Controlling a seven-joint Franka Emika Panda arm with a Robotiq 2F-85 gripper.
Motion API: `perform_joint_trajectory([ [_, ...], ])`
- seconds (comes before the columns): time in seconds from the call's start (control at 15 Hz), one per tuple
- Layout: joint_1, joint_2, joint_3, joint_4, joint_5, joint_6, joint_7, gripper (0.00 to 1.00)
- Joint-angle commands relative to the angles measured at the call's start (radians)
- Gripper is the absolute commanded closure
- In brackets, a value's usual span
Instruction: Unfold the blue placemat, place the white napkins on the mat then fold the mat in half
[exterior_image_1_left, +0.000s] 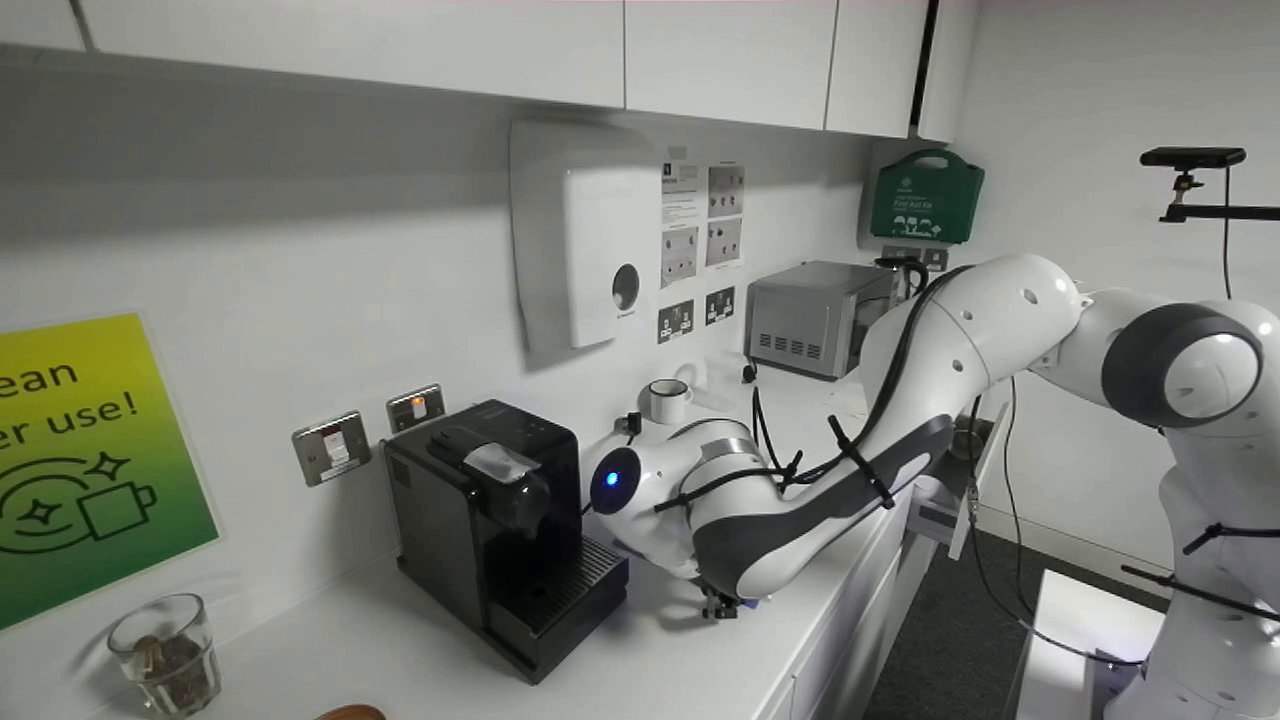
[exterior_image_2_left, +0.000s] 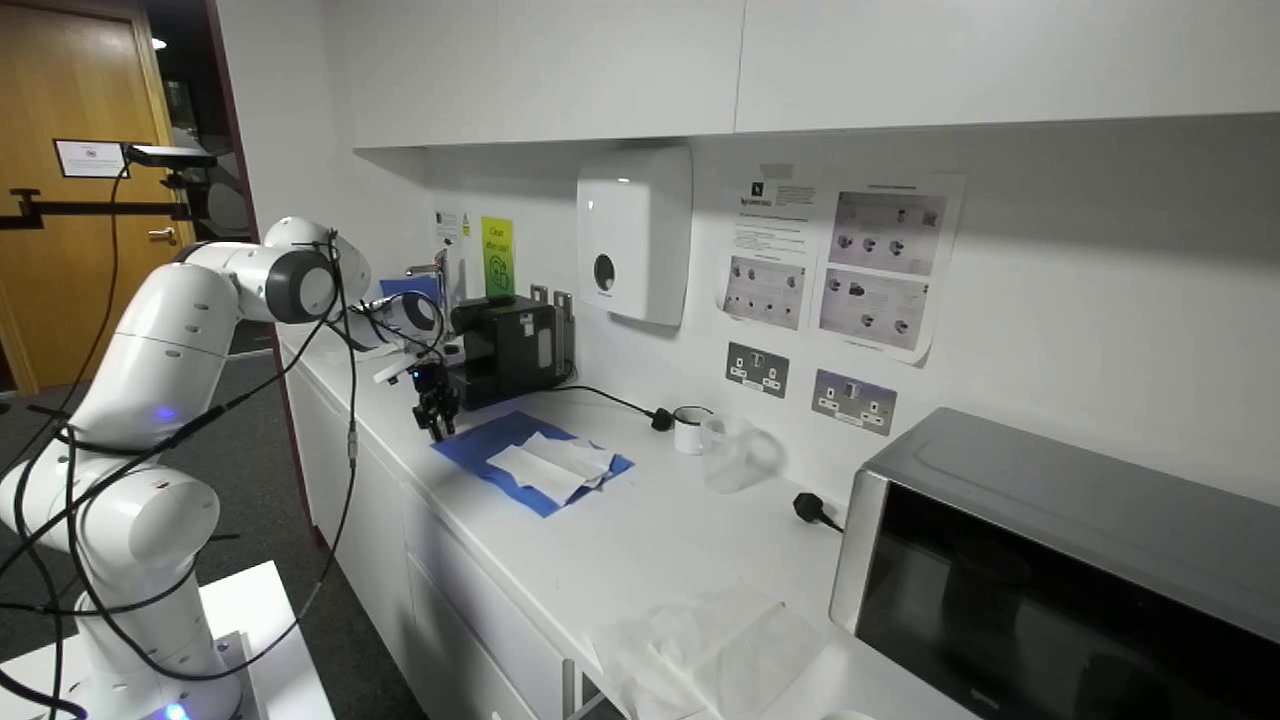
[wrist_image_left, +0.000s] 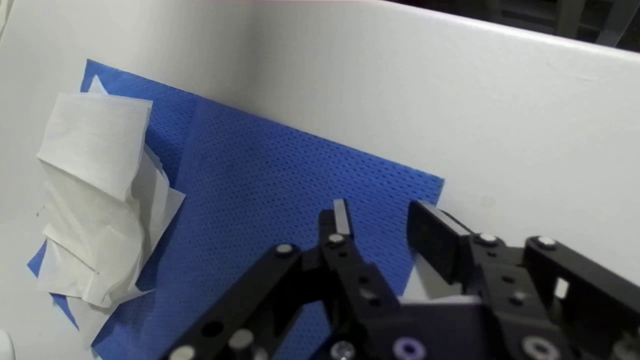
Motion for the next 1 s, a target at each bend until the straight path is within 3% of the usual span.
perform_joint_trajectory([
  [0.0,-0.009,-0.043,0.016,-0.075,-0.004,0.030,-0.025,0.29],
  [0.27,-0.013,-0.042,0.026,-0.099,-0.007,0.063,-0.038,0.01],
  [0.67,-0.029,-0.115,0.030,-0.175,0.048,0.153,0.032,0.00],
  [0.93,-0.026,-0.255,0.037,-0.344,0.053,0.287,0.138,0.00],
])
